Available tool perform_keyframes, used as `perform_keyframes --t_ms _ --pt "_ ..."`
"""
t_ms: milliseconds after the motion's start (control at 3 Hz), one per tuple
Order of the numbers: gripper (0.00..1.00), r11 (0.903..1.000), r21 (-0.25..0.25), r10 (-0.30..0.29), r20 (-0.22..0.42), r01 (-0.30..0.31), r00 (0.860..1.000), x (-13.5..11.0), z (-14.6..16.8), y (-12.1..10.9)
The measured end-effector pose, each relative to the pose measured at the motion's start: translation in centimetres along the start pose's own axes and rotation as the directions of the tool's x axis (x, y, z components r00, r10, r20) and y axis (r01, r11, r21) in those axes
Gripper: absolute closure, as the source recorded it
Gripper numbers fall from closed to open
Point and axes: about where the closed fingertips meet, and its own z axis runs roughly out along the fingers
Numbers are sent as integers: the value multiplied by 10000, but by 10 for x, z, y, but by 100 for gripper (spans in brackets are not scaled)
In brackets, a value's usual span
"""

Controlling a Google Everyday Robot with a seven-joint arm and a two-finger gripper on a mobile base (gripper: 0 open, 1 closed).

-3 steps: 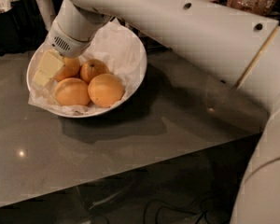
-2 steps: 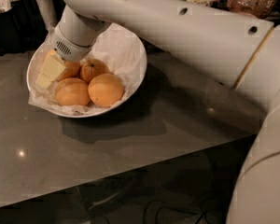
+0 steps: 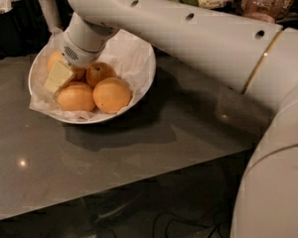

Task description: Pick orange from white bowl

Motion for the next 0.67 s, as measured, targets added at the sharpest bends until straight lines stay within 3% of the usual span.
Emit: perform_keyframes --t_ms 667 --pt "73 9999 75 68 45 -69 10000 -1 -2 -3"
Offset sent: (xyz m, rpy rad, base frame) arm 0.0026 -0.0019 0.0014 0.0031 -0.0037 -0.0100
